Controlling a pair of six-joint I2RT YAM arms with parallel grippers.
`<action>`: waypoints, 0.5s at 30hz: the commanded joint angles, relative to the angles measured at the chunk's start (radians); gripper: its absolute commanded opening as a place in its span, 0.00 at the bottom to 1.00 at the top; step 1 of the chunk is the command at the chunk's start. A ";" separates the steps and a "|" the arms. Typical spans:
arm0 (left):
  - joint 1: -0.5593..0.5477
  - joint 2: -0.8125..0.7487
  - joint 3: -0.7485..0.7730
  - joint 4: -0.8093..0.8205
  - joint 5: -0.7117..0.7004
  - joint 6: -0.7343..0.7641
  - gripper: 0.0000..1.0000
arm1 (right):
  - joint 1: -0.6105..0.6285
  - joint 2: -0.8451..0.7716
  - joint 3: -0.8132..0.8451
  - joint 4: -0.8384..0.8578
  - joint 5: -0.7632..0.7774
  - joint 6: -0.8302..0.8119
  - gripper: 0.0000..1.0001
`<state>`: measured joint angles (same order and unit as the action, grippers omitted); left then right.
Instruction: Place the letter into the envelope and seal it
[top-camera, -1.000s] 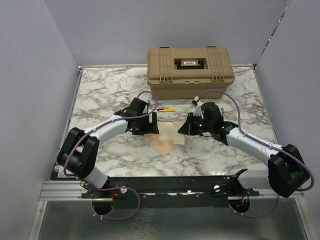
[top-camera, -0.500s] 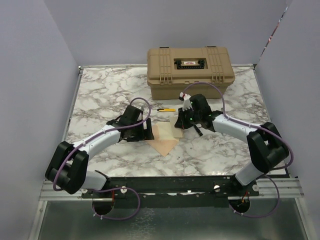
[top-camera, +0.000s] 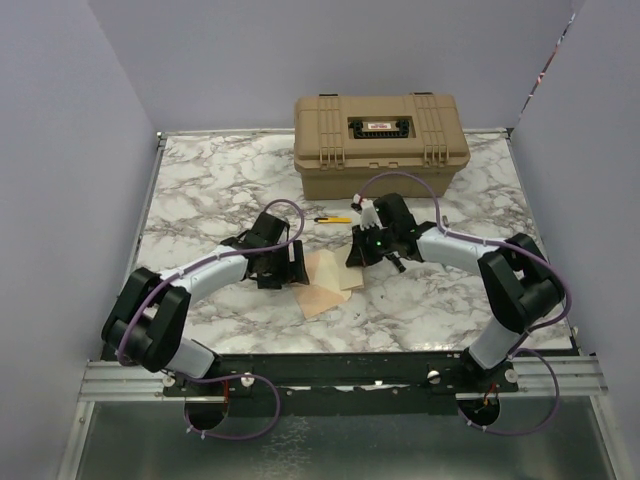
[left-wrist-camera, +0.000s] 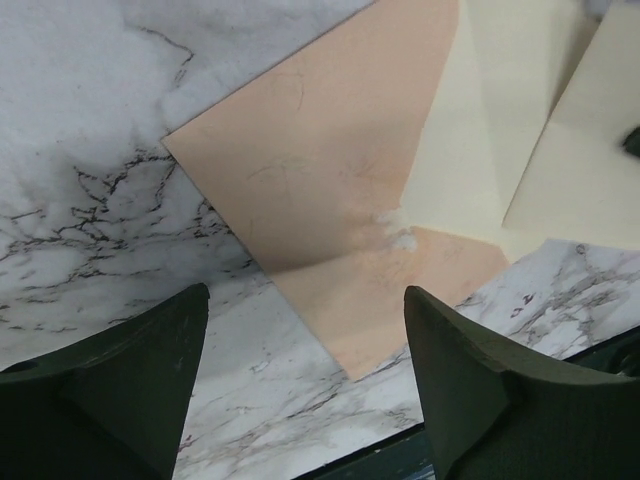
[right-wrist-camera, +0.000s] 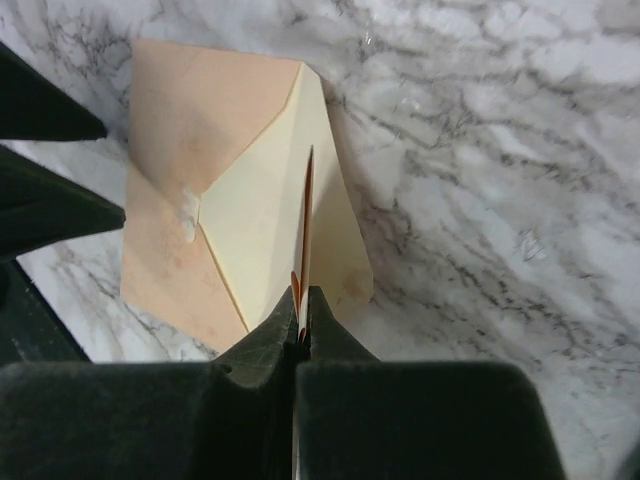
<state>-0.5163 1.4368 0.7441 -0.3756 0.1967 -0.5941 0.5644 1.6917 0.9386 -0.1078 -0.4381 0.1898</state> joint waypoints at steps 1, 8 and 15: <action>0.003 0.064 0.018 -0.010 0.033 -0.023 0.77 | 0.019 -0.008 -0.064 0.033 -0.099 0.088 0.01; 0.004 0.094 0.017 -0.010 0.041 -0.017 0.68 | 0.028 0.073 -0.031 0.018 -0.092 0.276 0.01; 0.004 0.088 0.002 -0.011 0.041 -0.021 0.64 | 0.029 0.100 -0.008 -0.028 -0.037 0.460 0.01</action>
<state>-0.5117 1.4982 0.7765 -0.3607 0.2268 -0.6140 0.5880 1.7733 0.9039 -0.1085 -0.5014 0.5140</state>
